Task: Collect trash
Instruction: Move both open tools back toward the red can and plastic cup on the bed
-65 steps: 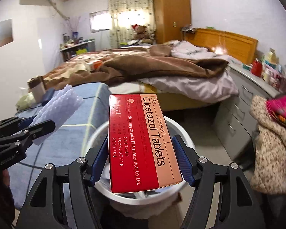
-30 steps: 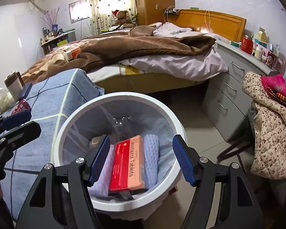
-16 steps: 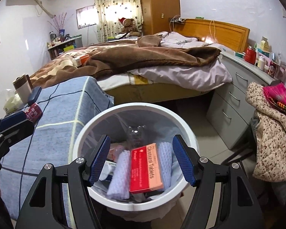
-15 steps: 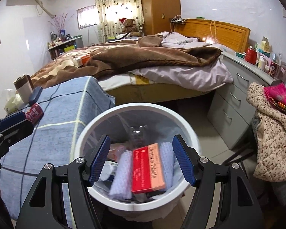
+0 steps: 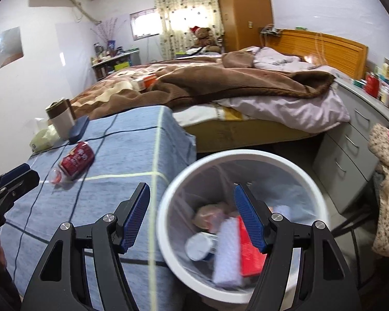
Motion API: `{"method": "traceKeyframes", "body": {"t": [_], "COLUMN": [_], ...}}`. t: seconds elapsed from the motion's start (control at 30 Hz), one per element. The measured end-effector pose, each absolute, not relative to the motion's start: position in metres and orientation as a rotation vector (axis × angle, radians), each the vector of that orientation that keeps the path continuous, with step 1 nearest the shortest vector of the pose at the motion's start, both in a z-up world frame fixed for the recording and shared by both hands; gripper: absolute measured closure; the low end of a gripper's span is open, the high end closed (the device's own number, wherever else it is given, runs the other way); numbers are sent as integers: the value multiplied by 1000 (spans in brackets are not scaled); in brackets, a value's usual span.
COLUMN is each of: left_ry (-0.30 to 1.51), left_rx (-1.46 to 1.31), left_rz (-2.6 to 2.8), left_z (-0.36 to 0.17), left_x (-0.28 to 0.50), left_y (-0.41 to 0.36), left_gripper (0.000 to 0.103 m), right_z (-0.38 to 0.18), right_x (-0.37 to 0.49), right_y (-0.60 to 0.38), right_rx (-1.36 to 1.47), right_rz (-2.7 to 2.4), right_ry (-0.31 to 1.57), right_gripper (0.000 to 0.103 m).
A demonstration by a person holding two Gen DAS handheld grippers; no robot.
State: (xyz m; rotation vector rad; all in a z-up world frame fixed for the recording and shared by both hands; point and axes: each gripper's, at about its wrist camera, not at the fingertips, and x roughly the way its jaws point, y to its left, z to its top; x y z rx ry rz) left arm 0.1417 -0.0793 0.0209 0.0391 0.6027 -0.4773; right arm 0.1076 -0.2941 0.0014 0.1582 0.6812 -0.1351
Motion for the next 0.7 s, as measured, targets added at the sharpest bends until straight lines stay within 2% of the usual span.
{"method": "traceKeyframes", "body": {"t": [0.5, 0.7], "left_ry": [664, 703], "left_rx": [-5, -6], "left_rz": [-309, -293], "left_z": [-2, -15], "left_x": [168, 178], "left_y": [-8, 6], "left_gripper": [36, 31], "right_z": [-6, -11], "right_x": [156, 181], "right_y": [-242, -226], "right_rx": [109, 147], "right_rz": [8, 63], "right_ry": [731, 760], "right_gripper": [33, 33]}}
